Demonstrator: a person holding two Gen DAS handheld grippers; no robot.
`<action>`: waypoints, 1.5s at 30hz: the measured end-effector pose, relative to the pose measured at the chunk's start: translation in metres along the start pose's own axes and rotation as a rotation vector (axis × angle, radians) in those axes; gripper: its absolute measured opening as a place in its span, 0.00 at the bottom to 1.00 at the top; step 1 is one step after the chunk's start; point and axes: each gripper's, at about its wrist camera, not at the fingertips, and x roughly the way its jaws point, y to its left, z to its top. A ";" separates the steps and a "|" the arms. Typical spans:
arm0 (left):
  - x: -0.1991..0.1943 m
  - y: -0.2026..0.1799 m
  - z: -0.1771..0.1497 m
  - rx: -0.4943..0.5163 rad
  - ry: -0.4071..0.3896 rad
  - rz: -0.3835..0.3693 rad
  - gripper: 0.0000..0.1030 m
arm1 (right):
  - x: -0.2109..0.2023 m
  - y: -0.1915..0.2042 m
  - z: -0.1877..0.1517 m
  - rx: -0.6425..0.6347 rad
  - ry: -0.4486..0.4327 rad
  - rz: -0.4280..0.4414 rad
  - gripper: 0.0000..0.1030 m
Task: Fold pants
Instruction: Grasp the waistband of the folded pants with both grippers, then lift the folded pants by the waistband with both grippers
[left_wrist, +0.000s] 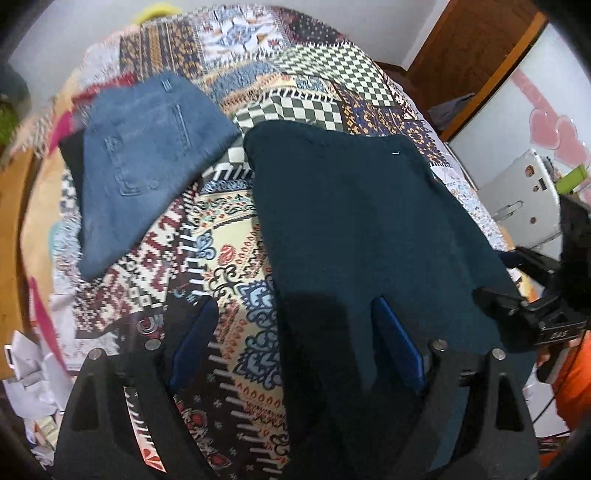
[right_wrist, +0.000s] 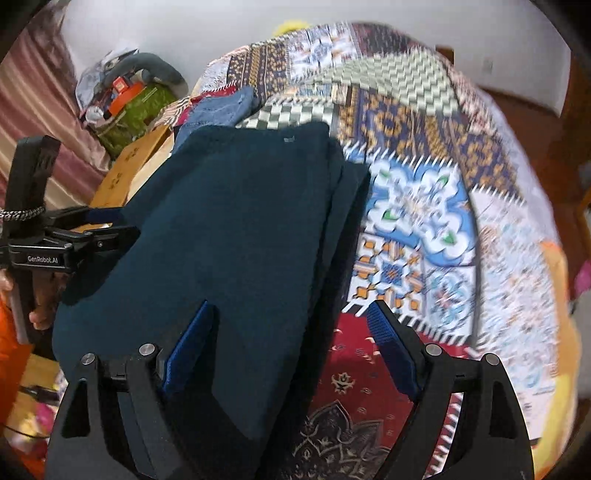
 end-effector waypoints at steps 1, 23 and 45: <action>0.003 0.000 0.002 -0.004 0.012 -0.010 0.85 | 0.003 0.000 0.001 -0.001 0.008 0.012 0.81; 0.023 -0.019 0.027 -0.002 0.056 -0.177 0.49 | 0.018 -0.001 0.023 0.011 0.034 0.116 0.32; -0.171 0.024 0.025 0.007 -0.470 -0.012 0.30 | -0.055 0.114 0.103 -0.250 -0.335 0.056 0.25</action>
